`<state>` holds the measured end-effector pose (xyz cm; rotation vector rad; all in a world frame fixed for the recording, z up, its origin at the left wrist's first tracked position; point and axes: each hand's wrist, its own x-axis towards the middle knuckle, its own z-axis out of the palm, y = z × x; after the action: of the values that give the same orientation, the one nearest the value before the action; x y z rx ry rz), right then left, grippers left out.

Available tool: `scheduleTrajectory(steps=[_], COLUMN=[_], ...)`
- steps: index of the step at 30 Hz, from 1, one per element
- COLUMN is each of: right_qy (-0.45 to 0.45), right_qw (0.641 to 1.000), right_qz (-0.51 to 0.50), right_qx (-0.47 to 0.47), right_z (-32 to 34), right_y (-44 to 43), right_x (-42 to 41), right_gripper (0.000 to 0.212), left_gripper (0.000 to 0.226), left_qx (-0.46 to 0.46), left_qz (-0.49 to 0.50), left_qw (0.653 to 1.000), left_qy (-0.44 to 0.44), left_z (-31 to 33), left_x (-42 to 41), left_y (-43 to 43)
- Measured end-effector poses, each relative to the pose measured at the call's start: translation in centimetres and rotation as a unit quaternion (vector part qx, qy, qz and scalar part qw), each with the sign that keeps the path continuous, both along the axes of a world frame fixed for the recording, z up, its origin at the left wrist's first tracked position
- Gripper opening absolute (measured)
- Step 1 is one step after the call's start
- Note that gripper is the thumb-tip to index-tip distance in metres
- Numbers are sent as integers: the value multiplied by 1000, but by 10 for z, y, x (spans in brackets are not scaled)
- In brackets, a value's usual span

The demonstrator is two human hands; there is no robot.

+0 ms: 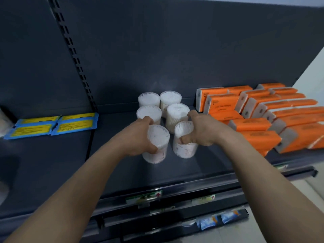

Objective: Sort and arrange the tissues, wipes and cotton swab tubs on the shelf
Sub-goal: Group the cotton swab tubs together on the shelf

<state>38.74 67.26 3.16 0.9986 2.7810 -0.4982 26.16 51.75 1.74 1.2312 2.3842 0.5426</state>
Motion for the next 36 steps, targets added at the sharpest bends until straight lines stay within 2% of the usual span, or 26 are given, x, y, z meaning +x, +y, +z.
scheduleTrajectory(steps=[4, 7, 9, 12, 15, 17, 20, 29, 36], right_qy=[39, 26, 35, 101, 166, 184, 197, 238, 213], right_qw=[999, 998, 996, 985, 973, 965, 951, 906, 901], right_qz=[-7, 12, 34, 68, 141, 185, 236, 349, 377], right_qx=[34, 53, 79, 123, 81, 33, 16, 1, -3], right_z=[-5, -5, -2, 7, 14, 17, 19, 24, 18], right_y=[6, 13, 19, 23, 16, 2, -27, -164, -277], right_x=[-8, -11, -12, -16, -27, -35, -51, -117, -164], right_gripper=[84, 84, 77, 60, 40, 38, 44, 36, 41], left_gripper=[84, 82, 82, 81, 58, 39, 27, 20, 18], left_qx=[21, 34, 44, 61, 145, 201, 236, 248, 215], left_qz=[47, 74, 85, 101, 154, 189, 230, 331, 368], left_qw=[999, 997, 995, 993, 977, 960, 942, 903, 897], left_qy=[-9, -7, -12, -25, 0, 35, 61, 119, 117], left_z=[1, 0, -2, -2, 4, 7, 6, 4, 4], left_x=[3, 5, 7, 12, 11, 8, 2, -26, -61], left_y=[5, 8, 9, 5, -9, -25, -57, -204, -326])
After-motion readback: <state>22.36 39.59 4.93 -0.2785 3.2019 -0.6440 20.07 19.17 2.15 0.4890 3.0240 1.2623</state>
